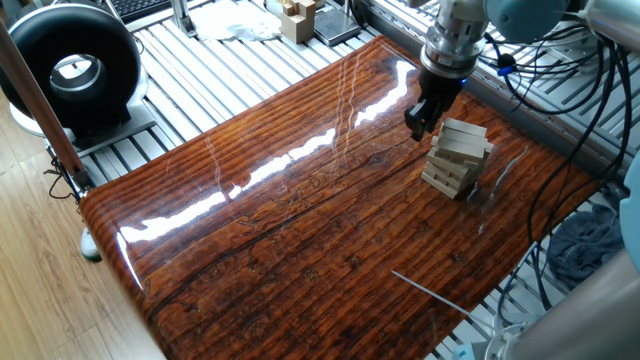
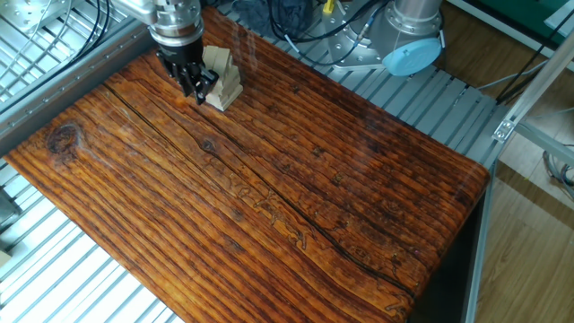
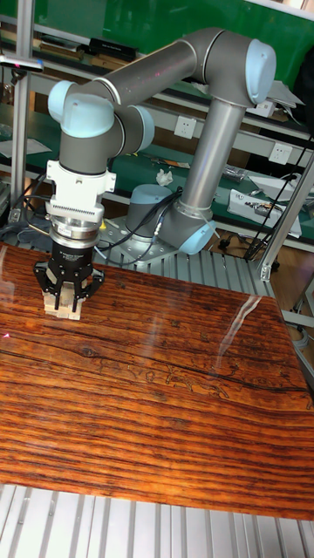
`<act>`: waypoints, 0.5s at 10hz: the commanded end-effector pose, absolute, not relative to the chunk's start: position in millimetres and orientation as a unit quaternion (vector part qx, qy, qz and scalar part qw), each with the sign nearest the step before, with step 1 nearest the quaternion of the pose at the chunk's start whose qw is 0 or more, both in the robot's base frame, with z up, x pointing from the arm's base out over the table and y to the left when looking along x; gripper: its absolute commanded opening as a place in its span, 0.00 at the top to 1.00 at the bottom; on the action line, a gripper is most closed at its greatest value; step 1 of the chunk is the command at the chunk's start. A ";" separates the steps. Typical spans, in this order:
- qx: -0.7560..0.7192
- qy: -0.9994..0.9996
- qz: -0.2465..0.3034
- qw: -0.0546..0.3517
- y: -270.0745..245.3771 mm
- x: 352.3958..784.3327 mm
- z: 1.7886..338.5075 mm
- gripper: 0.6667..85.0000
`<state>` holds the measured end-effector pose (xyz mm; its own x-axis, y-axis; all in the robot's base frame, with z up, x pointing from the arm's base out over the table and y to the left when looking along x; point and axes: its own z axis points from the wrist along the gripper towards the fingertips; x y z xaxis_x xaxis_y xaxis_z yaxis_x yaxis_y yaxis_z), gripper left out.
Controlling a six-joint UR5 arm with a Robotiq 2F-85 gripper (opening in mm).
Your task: Play Jenga
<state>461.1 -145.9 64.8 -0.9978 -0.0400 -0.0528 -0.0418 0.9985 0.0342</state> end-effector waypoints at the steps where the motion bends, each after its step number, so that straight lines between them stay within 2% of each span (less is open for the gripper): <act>1: -0.020 0.998 0.040 0.043 -134.5 471.1 67.8 0.52; 5: -0.032 0.998 0.038 0.031 -135.7 464.1 67.1 0.51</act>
